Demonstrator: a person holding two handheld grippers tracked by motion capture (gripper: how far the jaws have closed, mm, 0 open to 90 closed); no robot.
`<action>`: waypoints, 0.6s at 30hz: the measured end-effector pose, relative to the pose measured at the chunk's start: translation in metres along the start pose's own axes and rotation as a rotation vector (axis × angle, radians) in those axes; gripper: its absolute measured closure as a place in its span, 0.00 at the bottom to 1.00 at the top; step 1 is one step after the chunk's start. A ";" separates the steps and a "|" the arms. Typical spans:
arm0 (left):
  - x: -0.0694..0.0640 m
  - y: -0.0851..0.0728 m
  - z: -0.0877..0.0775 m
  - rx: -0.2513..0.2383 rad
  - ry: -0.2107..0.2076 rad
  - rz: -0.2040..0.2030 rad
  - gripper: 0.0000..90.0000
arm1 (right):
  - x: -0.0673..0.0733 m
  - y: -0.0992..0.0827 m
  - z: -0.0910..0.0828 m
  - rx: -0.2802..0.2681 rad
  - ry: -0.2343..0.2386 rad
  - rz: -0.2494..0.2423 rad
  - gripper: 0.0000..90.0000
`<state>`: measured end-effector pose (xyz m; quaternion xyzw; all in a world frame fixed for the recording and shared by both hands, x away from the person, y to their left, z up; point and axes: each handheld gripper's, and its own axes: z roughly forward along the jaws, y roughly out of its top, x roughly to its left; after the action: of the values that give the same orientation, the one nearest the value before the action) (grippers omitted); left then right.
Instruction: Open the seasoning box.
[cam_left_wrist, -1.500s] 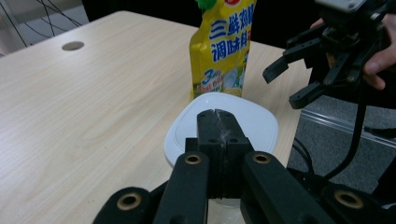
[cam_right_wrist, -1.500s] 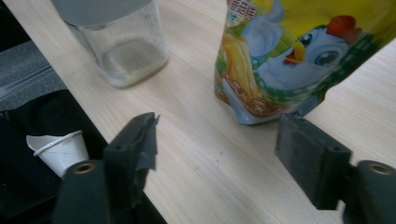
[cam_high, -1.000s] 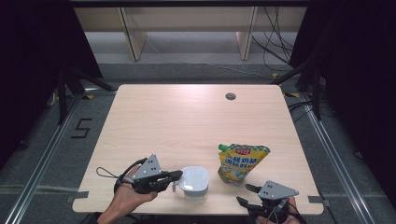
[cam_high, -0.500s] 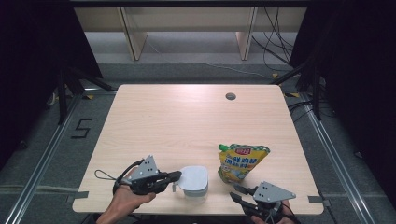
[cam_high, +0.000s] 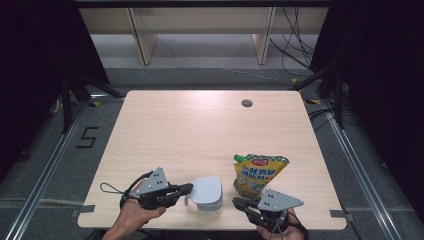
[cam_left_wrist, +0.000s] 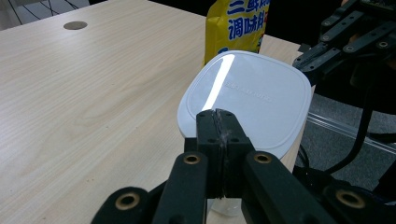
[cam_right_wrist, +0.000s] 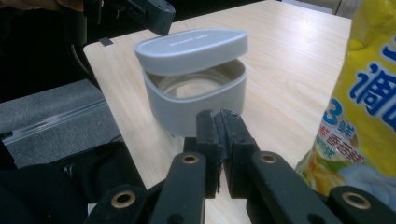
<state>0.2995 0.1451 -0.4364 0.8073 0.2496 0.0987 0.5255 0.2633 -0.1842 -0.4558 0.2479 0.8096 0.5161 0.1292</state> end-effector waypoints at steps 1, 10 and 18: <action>0.000 0.000 0.000 0.000 0.000 -0.004 0.98 | 0.001 0.001 0.002 -0.003 0.001 0.004 0.97; 0.000 -0.001 0.000 -0.006 0.003 0.001 0.99 | 0.004 0.011 0.016 -0.003 0.014 -0.024 1.00; 0.001 -0.002 -0.001 0.002 0.011 0.012 0.98 | 0.006 0.014 0.025 -0.005 0.046 -0.044 1.00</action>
<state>0.2992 0.1475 -0.4378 0.8088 0.2478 0.1060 0.5228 0.2739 -0.1569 -0.4539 0.2177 0.8164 0.5206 0.1227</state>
